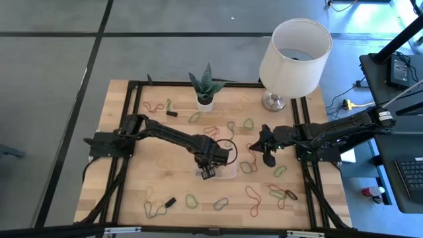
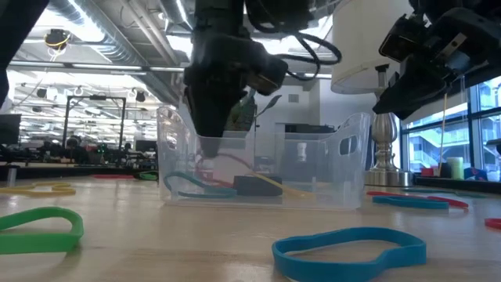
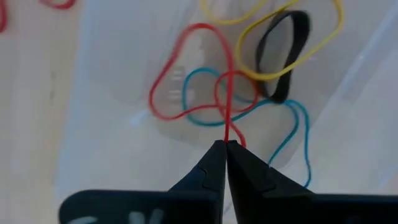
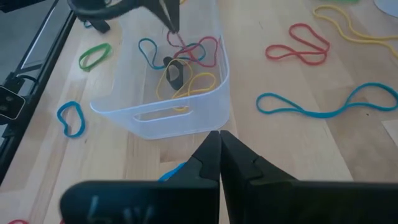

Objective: Pick and place rubber bands into bin
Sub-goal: Put the red rubber band into the transparent bin, then put the blue rubber band into the transparent bin

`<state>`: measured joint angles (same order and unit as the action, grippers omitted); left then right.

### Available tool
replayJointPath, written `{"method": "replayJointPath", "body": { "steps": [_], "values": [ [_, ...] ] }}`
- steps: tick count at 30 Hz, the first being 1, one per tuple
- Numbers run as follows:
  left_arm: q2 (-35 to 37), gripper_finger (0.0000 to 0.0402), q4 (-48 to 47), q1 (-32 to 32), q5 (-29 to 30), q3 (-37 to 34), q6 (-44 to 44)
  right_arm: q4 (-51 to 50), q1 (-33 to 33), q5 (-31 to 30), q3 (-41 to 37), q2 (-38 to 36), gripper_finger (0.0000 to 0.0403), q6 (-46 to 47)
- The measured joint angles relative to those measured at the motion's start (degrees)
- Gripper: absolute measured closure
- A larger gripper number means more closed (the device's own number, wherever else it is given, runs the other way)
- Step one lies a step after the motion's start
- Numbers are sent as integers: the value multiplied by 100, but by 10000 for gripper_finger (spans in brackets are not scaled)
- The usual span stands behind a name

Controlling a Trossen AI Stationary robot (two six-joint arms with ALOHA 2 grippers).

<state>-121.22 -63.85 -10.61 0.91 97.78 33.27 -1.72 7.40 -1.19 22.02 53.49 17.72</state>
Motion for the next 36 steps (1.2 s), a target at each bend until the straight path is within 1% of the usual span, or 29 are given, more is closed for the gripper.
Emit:
{"method": "replayJointPath", "body": {
  "steps": [3,9,11,14,17,20,23,26,29,32,34,36],
  "values": [
    [-1,360,281,-5,-99,0,-17,-28,0,0,2,0,399,-2],
    [8,308,239,-4,-107,0,-21,-29,0,-2,2,0,399,-14],
    [43,298,237,10,-110,0,-19,-31,0,-2,2,0,399,-22],
    [234,294,139,27,-63,0,-17,-31,2,-6,2,0,399,-22],
    [549,301,-61,58,316,0,-101,-31,2,-11,2,0,399,-22],
    [967,318,-191,92,765,0,-408,-19,2,-16,2,0,399,-22],
    [1422,348,-260,127,1206,0,-790,11,0,-20,2,0,399,-22],
    [1823,388,-322,140,1661,0,-1204,55,-2,-46,4,0,399,25],
    [2169,397,-442,129,2103,-15,-1580,58,-2,-285,4,0,399,412],
    [2633,400,-248,109,2349,-459,-1797,-184,54,-610,113,0,400,818],
    [3065,400,114,87,2385,-1024,-1852,-512,178,-898,292,4,401,998],
    [3553,400,541,79,2318,-1730,-1894,-927,276,-1170,523,10,401,1110]
  ]
}}
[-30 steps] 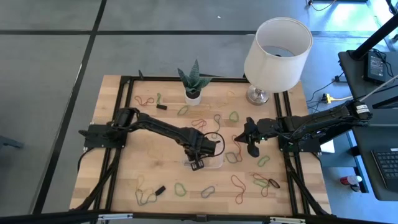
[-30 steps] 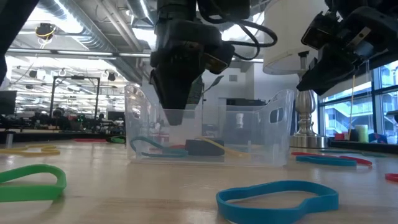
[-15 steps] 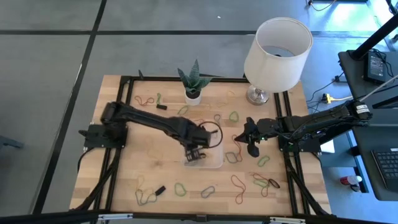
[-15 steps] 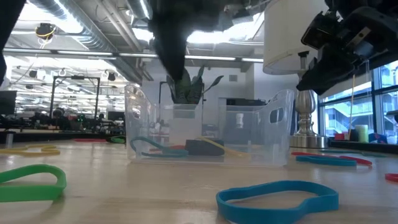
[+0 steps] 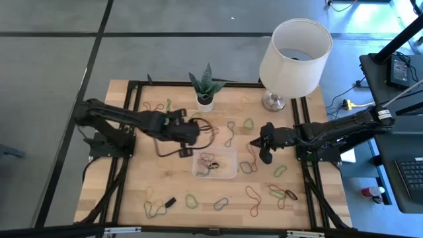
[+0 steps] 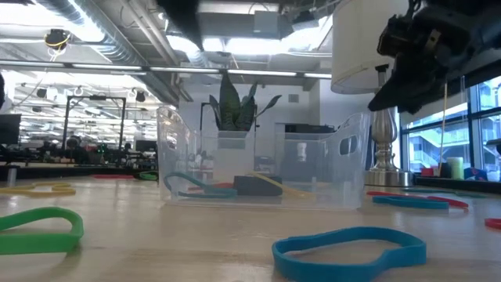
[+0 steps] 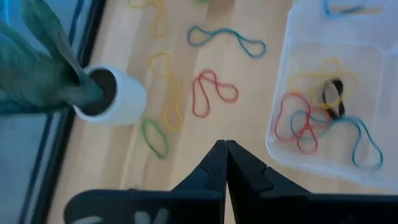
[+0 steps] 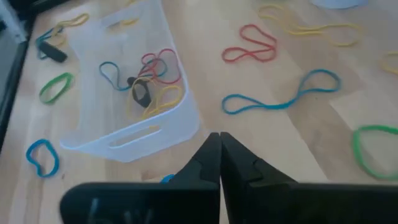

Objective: Pick and place rubber bands into bin
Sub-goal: Put the blue rubber band into the transparent bin

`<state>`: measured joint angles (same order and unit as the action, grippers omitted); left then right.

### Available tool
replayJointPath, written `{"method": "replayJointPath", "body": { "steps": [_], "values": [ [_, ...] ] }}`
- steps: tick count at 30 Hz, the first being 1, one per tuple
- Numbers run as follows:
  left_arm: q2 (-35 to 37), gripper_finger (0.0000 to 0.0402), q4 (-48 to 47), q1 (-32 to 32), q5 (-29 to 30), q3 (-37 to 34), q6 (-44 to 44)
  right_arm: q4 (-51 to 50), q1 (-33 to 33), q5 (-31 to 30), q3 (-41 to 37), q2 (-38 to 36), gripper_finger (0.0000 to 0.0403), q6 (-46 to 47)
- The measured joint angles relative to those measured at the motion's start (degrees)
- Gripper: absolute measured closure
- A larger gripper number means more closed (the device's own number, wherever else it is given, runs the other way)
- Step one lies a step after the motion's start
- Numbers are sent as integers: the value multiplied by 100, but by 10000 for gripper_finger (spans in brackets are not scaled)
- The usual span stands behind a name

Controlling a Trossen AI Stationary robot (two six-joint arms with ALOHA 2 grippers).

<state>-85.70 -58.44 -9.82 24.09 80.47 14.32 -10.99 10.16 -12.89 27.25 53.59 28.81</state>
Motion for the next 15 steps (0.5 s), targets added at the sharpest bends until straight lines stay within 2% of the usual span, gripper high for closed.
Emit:
{"method": "replayJointPath", "body": {
  "steps": [3,8,13,15],
  "values": [
    [798,400,774,7,-233,-1159,-11,-670,102,-278,406,103,401,374],
    [2075,400,1958,111,-609,-2750,-23,-1861,260,-327,1212,639,402,1205],
    [3170,400,2524,225,-810,-3740,-210,-3019,521,-303,2012,1584,402,2159],
    [3535,400,2522,287,-819,-3992,-214,-3168,641,-259,2252,1980,402,2494]
  ]
}}
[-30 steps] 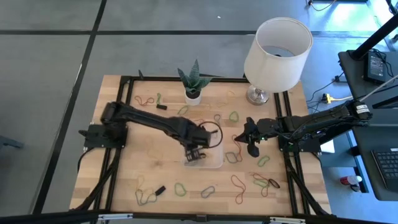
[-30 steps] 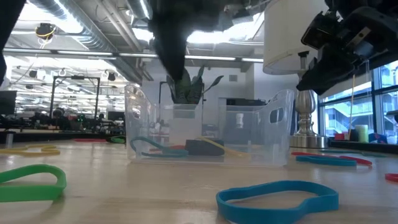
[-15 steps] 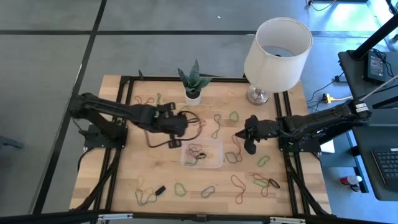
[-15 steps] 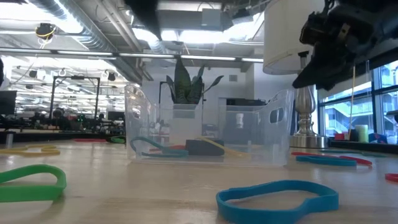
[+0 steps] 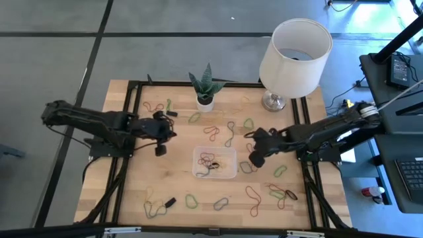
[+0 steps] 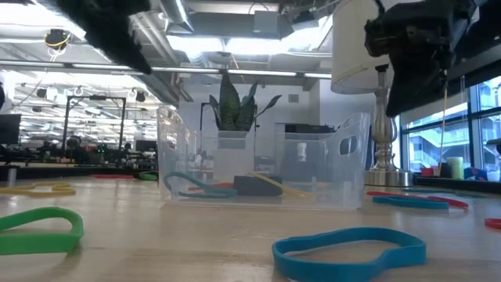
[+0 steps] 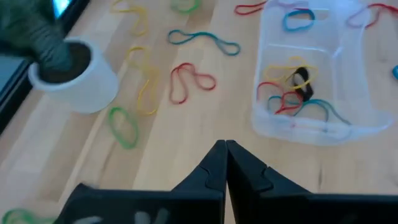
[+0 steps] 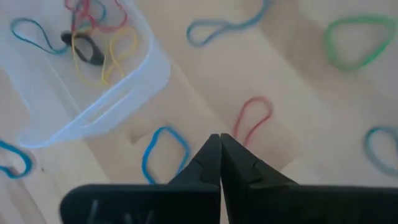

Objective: Pick and place rubber bands into bin
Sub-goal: Put the blue rubber band into the transparent bin

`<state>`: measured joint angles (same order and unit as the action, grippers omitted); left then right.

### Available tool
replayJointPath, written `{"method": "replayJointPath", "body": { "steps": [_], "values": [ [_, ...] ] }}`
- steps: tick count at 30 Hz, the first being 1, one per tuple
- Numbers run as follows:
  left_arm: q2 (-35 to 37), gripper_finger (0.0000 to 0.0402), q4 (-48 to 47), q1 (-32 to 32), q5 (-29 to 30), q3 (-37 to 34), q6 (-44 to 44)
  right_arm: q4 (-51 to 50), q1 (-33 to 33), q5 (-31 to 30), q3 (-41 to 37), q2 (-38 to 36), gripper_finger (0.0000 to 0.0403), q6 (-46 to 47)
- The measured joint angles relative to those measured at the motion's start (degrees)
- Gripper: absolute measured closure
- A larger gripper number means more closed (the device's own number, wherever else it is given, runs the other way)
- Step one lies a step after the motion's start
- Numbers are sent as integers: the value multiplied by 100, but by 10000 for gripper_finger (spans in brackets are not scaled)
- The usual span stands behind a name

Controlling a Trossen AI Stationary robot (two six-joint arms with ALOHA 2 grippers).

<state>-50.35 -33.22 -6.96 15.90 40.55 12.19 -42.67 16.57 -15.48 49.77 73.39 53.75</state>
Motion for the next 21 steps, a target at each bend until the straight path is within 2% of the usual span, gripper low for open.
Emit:
{"method": "replayJointPath", "body": {
  "steps": [4,9,16,21],
  "values": [
    [575,400,-5,78,-50,-305,0,40,194,209,222,725,395,313],
    [936,400,8,83,-70,-438,-33,151,417,287,235,1393,372,479],
    [1034,400,-21,80,-305,-463,-98,515,471,358,235,2028,331,425],
    [1038,400,5,80,-361,-463,-91,619,465,356,235,2394,317,279]
  ]
}}
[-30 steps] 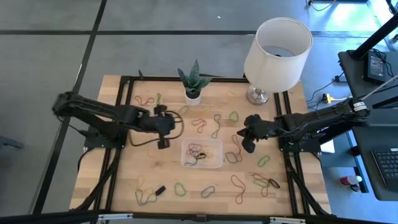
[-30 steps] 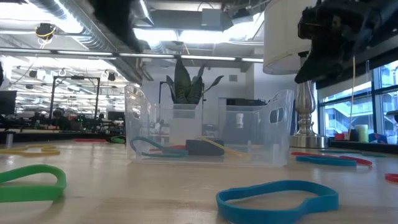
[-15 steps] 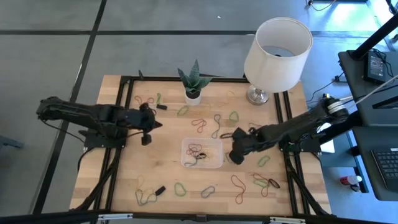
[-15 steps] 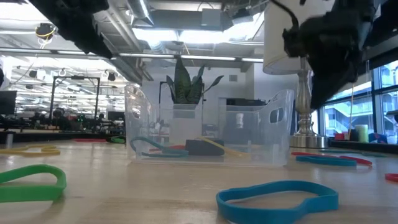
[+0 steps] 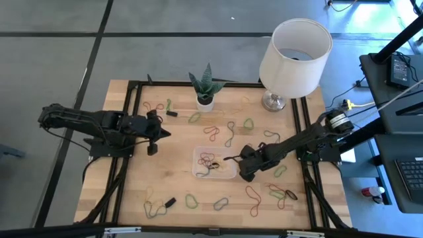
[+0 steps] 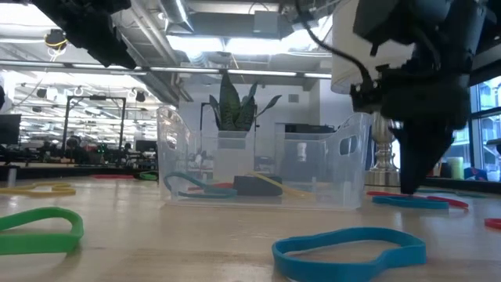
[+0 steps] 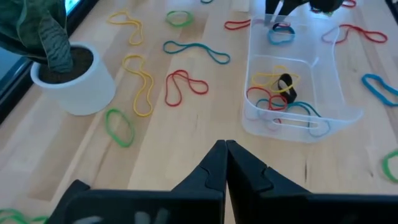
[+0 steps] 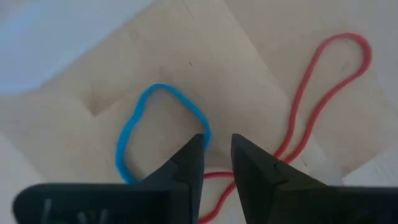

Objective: Pick and place rubber bands into bin
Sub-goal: Put the blue rubber band into the transparent bin

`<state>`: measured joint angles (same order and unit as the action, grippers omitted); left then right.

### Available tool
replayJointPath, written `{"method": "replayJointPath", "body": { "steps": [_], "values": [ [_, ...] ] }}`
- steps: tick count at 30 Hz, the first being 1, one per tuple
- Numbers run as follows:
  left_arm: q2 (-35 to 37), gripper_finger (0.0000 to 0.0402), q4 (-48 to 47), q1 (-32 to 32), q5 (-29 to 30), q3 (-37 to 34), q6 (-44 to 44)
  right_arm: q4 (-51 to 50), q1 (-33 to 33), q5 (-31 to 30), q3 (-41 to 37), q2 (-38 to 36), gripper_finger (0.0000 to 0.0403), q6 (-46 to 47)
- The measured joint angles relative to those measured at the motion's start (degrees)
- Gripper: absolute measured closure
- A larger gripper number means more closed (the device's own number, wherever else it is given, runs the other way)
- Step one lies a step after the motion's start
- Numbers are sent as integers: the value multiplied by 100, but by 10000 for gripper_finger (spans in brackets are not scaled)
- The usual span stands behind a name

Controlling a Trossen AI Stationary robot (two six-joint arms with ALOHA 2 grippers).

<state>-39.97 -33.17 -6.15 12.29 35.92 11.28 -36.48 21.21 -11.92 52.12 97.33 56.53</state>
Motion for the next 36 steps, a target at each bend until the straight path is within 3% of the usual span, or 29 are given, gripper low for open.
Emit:
{"method": "replayJointPath", "body": {
  "steps": [6,10,12,19,23,29,36],
  "values": [
    [-1,400,0,0,-166,0,13,228,0,33,13,259,324,41],
    [-2,400,0,0,-192,0,61,265,0,42,20,295,366,281],
    [-1,400,0,0,-194,0,115,291,0,73,13,231,392,352],
    [-2,400,0,0,-194,0,145,-196,95,176,56,-424,400,919],
    [-4,400,-2,0,-194,0,121,-894,201,-266,432,-767,401,1077],
    [-4,400,-1,0,-194,0,-141,-2145,239,-950,1638,-849,402,1043],
    [-4,400,0,0,-194,0,-156,-2330,181,-1811,2776,-732,403,417]
  ]
}}
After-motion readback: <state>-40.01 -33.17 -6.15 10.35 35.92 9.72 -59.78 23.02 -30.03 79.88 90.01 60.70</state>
